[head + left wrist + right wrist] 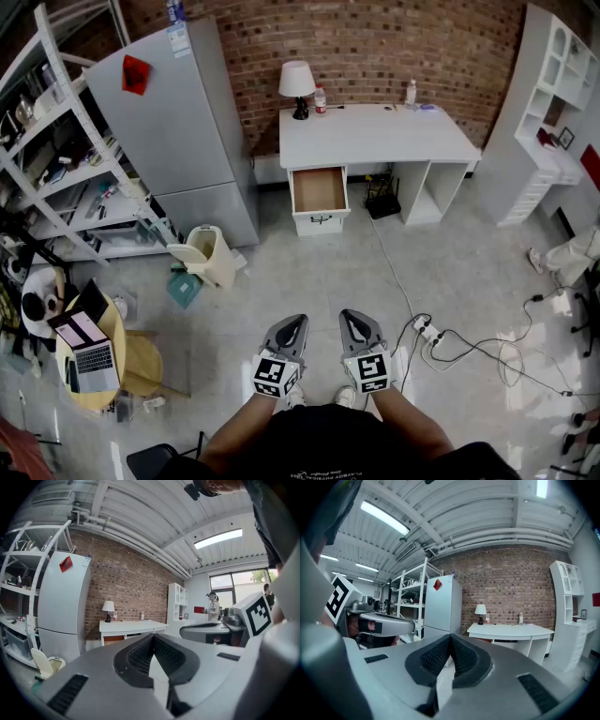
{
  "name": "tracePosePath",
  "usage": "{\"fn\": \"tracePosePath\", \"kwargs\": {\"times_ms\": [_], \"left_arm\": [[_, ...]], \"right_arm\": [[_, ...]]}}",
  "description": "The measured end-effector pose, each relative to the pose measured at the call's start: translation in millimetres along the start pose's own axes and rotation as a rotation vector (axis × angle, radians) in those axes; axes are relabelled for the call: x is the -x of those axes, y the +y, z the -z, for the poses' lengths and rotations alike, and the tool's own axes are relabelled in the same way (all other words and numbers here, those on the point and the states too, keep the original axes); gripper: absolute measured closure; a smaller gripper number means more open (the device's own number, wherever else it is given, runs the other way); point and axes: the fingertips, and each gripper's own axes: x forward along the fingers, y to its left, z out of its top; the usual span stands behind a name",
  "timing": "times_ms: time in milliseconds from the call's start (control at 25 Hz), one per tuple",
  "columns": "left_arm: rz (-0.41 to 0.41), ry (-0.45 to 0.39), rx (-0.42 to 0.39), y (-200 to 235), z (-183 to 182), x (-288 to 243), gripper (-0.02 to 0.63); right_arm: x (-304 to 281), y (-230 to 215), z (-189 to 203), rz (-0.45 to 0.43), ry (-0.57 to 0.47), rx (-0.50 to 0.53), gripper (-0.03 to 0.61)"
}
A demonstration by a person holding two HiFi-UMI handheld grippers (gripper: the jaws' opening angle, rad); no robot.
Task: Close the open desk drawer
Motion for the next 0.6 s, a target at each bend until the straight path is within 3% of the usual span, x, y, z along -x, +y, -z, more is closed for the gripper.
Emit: {"fn": "tracePosePath", "kwargs": {"times_ms": [600], "left_arm": [[-0.108,-0.009,0.014,-14.0,-7.1,-9.5,0.606]], "right_arm": [[19.6,-24.7,-3.0,-0.031,-0.062,-0.03,0.549]]}}
